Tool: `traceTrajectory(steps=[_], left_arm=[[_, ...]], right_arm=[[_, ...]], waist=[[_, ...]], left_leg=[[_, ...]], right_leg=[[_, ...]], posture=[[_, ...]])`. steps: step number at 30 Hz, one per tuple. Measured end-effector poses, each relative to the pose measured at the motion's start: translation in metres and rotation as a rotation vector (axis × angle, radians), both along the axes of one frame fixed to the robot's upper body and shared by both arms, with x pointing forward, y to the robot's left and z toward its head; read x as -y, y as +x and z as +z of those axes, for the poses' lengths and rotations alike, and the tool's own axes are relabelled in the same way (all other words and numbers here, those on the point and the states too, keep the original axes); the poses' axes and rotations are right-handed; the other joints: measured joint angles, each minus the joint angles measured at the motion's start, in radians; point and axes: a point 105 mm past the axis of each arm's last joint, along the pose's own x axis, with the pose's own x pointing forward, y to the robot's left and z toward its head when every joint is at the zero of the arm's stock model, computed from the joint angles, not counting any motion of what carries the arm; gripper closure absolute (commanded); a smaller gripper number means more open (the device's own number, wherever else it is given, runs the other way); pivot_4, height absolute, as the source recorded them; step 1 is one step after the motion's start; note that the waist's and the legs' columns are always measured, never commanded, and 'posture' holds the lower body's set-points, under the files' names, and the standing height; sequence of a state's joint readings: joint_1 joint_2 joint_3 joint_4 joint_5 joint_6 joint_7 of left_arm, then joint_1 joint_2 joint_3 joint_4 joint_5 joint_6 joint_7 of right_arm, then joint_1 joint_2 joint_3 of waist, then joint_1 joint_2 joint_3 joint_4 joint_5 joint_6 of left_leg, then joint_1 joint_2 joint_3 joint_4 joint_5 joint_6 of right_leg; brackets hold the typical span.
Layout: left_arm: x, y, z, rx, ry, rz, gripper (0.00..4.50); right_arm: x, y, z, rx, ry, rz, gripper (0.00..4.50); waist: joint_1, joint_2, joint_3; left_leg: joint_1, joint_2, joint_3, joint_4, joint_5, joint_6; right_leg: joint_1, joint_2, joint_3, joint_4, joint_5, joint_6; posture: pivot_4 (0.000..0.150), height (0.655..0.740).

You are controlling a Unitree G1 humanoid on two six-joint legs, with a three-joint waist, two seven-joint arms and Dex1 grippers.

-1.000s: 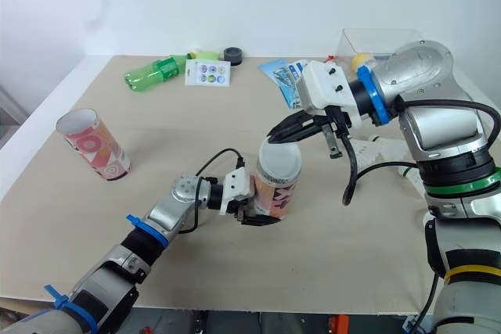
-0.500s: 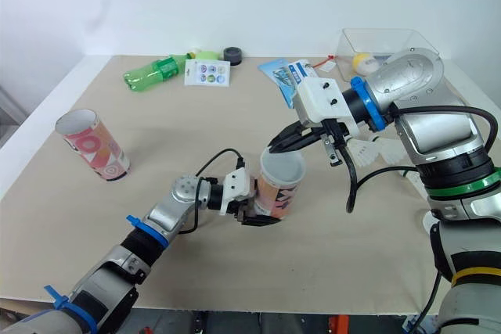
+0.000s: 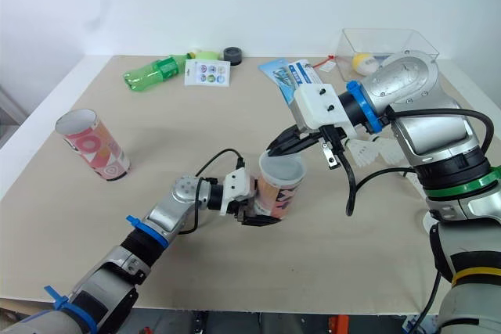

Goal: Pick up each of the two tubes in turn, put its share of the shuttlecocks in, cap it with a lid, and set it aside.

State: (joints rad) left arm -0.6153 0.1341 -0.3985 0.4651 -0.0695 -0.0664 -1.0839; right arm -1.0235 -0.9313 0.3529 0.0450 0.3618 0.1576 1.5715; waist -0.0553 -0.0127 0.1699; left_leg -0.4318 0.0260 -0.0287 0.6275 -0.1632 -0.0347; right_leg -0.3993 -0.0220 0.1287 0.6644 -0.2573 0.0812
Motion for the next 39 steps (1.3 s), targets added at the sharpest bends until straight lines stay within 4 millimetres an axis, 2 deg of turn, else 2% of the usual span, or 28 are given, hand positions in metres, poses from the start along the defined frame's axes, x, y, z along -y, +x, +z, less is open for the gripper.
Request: traceTrajectory(steps=[31, 34, 36, 39], left_arm=[[-0.0007, 0.0006, 0.0001, -0.004, 0.003, 0.006, 0.81], [-0.0007, 0.0006, 0.0001, -0.006, 0.004, 0.006, 0.81], [-0.0017, 0.0011, 0.0001, -0.01, 0.005, 0.009, 0.81], [-0.0021, 0.0013, 0.0, -0.013, 0.006, 0.011, 0.81]], right_arm=[[-0.0016, 0.0008, 0.0019, 0.08, -0.047, 0.011, 4.49], [0.0011, 0.0009, 0.0022, 0.075, -0.053, -0.003, 3.44], [0.0022, 0.0011, 0.0019, 0.072, -0.056, -0.009, 2.54], [0.0028, 0.0013, 0.0029, 0.072, -0.053, -0.013, 2.54]], waist=[[0.0, 0.0, 0.0], [0.0, 0.0, 0.0], [0.0, -0.001, 0.0], [-0.001, -0.001, 0.0]], left_leg=[[0.0, 0.0, 0.0, 0.0, 0.0, 0.0], [0.0, 0.0, 0.0, 0.0, 0.0, 0.0], [0.0, 0.0, 0.0, 0.0, 0.0, 0.0], [0.0, 0.0, 0.0, 0.0, 0.0, 0.0]], right_leg=[[0.0, 0.0, 0.0, 0.0, 0.0, 0.0], [-0.001, 0.0, 0.0, 0.0, 0.0, 0.0], [-0.001, 0.0, 0.0, 0.0, 0.0, 0.0], [-0.001, 0.0, 0.0, 0.0, 0.0, 0.0]], posture=[[0.15, 0.74], [0.15, 0.74], [0.15, 0.74], [0.15, 0.74]])
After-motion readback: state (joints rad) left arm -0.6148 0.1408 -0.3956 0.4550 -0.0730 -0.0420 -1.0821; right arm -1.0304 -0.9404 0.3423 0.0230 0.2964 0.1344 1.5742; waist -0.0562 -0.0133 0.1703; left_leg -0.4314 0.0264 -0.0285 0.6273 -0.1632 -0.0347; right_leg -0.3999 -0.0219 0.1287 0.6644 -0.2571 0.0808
